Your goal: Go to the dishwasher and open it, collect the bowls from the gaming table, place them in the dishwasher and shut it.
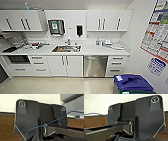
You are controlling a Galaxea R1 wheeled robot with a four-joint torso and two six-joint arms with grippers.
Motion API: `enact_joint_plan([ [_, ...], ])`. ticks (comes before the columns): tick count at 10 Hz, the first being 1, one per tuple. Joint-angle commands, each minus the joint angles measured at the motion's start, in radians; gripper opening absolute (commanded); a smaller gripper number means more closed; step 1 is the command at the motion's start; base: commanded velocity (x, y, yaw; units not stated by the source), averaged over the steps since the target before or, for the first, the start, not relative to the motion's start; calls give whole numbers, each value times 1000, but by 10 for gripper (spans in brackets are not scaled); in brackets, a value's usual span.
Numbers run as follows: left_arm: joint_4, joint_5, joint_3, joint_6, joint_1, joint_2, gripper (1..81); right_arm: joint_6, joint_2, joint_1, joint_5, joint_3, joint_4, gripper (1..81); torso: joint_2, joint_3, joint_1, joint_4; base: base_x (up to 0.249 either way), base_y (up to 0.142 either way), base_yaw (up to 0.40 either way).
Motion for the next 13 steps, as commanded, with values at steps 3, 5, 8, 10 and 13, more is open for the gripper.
enact_joint_plan([
  [3, 9, 55, 14, 2, -41, -17, 811, -3, -13, 42, -56, 12, 3, 811, 0, 0, 0, 0, 101, 0, 0],
  [5, 9, 55, 14, 2, -40, -15, 811, -3, -13, 40, -53, 11, 3, 811, 0, 0, 0, 0, 115, 0, 0],
  [8, 9, 55, 14, 2, -40, -17, 811, -3, -13, 39, -51, 11, 4, 811, 0, 0, 0, 0, 130, 0, 0],
  [10, 9, 55, 14, 2, -40, -20, 811, -3, -13, 40, -51, 11, 4, 811, 0, 0, 0, 0, 139, 0, 0],
  [13, 9, 55, 14, 2, -38, -17, 811, -3, -14, 39, -51, 9, 3, 811, 0, 0, 0, 0, 151, 0, 0],
])
